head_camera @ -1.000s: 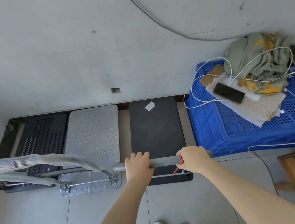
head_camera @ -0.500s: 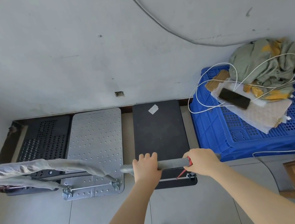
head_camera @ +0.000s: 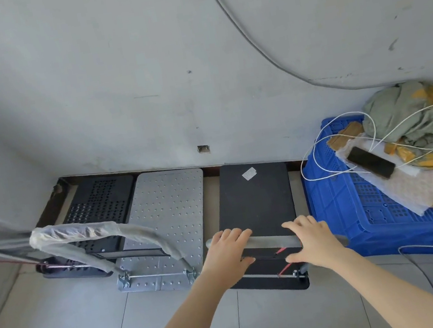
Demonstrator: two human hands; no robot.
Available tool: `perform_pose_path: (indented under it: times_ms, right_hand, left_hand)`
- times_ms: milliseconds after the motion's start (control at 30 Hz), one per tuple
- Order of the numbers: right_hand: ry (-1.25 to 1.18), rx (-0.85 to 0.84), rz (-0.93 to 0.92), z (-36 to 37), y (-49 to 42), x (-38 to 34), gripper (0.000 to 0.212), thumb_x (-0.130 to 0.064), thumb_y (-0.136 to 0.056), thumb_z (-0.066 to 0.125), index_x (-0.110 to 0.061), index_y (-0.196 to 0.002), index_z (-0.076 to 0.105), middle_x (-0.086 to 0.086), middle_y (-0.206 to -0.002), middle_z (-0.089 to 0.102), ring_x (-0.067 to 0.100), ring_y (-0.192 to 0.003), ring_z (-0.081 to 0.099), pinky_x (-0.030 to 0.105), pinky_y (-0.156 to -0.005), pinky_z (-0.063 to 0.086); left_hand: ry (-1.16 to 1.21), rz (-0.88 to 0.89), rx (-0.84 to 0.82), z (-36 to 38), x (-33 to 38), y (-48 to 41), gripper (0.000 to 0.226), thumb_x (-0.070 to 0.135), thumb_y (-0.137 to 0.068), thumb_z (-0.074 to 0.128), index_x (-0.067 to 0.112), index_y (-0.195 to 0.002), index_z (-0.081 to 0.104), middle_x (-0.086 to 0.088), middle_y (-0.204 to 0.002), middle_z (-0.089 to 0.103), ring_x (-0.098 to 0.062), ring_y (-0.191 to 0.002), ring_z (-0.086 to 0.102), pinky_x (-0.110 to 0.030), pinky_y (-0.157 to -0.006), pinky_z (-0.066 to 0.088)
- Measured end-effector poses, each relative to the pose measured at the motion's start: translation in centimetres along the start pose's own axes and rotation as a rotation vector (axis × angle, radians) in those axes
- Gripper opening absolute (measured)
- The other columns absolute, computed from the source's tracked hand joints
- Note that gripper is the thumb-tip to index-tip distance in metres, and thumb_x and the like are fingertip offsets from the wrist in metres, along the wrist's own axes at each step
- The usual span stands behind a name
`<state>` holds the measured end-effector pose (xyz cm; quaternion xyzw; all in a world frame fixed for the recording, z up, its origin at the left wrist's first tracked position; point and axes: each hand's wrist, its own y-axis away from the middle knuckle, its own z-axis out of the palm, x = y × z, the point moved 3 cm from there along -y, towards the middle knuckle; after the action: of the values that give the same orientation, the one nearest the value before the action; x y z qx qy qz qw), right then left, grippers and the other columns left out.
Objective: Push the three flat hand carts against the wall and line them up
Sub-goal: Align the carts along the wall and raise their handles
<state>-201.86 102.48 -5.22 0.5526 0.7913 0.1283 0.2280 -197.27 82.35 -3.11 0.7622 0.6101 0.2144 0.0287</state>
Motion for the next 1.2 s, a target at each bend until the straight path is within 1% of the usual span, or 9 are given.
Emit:
perform_pose_path:
  times_ms: [200,400,500,600,733,867,1000,1133,1200]
  right_hand:
    - [-0.032,0.071,-0.072,0.4,-0.8,-8.6,0.068,-0.053,-0.081,0.063,-0.028,-0.139,0.038,-0.003,-0.134,0.049,0.018,-0.122,0.046,0.036,-0.105,0.034]
    - [-0.023,0.067,0.01,0.4,-3.5,-15.4,0.063,-0.05,-0.082,0.064,-0.026,-0.136,0.042,-0.003,-0.127,0.055,0.017,-0.114,0.052,0.035,-0.102,0.038]
    - [0.03,-0.016,0.051,1.2,-4.3,-16.9,0.058,-0.046,-0.084,0.063,-0.023,-0.134,0.043,-0.001,-0.126,0.056,0.019,-0.113,0.054,0.034,-0.099,0.041]
    - [0.086,-0.125,0.1,2.0,-5.6,-17.3,0.043,-0.042,-0.085,0.062,-0.019,-0.12,0.052,0.0,-0.115,0.063,0.019,-0.103,0.061,0.032,-0.091,0.047]
    - [0.154,-0.143,0.087,2.3,-8.0,-17.3,0.039,-0.05,-0.087,0.056,-0.016,-0.103,0.062,-0.001,-0.094,0.067,0.017,-0.084,0.064,0.028,-0.075,0.046]
    - [0.205,-0.087,0.029,2.2,-8.7,-17.5,0.041,-0.052,-0.091,0.048,-0.015,-0.1,0.063,0.002,-0.093,0.069,0.019,-0.084,0.066,0.028,-0.073,0.046]
    - [0.233,-0.049,-0.012,2.6,-8.3,-17.8,0.039,-0.048,-0.094,0.046,-0.013,-0.101,0.061,-0.001,-0.079,0.055,0.019,-0.069,0.052,0.027,-0.065,0.036]
    - [0.232,-0.036,-0.025,3.0,-8.2,-18.0,0.039,-0.048,-0.094,0.045,-0.013,-0.102,0.061,0.004,-0.092,0.069,0.022,-0.082,0.066,0.029,-0.068,0.041]
    - [0.23,-0.038,-0.031,3.1,-8.0,-18.3,0.04,-0.048,-0.095,0.044,-0.013,-0.103,0.06,0.004,-0.097,0.071,0.021,-0.086,0.068,0.03,-0.073,0.048]
  left_hand:
    - [-0.041,-0.031,0.009,-4.6,-7.9,2.6,0.057,0.042,-0.095,0.048,0.022,-0.144,0.028,0.001,-0.145,0.041,-0.021,-0.133,0.035,-0.037,-0.116,0.022]
    - [-0.082,-0.088,-0.003,-9.0,-18.1,4.1,0.062,0.049,-0.092,0.05,0.024,-0.144,0.028,0.003,-0.144,0.042,-0.02,-0.134,0.036,-0.038,-0.115,0.023]
    - [-0.172,-0.158,0.018,-9.4,-22.1,4.8,0.067,0.058,-0.089,0.047,0.025,-0.143,0.028,0.003,-0.136,0.049,-0.019,-0.129,0.041,-0.042,-0.116,0.019]
    - [-0.212,-0.208,-0.003,-8.5,-24.6,4.6,0.069,0.062,-0.086,0.046,0.027,-0.143,0.028,0.003,-0.133,0.05,-0.02,-0.129,0.041,-0.048,-0.117,0.012]
    - [-0.226,-0.234,-0.068,-6.2,-27.0,3.4,0.061,0.065,-0.085,0.044,0.03,-0.135,0.038,0.005,-0.132,0.05,-0.02,-0.128,0.04,-0.05,-0.116,0.014]
    - [-0.218,-0.243,-0.082,-4.5,-28.2,2.3,0.052,0.062,-0.088,0.044,0.031,-0.13,0.044,0.005,-0.13,0.048,-0.02,-0.127,0.039,-0.048,-0.114,0.018]
    - [-0.182,-0.24,-0.057,-3.4,-28.7,1.7,0.037,0.05,-0.093,0.044,0.031,-0.125,0.047,0.006,-0.124,0.053,-0.019,-0.121,0.045,-0.048,-0.111,0.018]
    - [-0.125,-0.241,0.021,-3.0,-28.9,1.3,0.025,0.04,-0.095,0.046,0.028,-0.116,0.054,0.006,-0.113,0.059,-0.022,-0.111,0.051,-0.049,-0.105,0.022]
    - [-0.156,-0.211,0.084,-3.0,-28.9,1.2,0.017,0.036,-0.084,0.066,0.027,-0.098,0.063,0.006,-0.091,0.064,-0.022,-0.091,0.06,-0.052,-0.093,0.036]
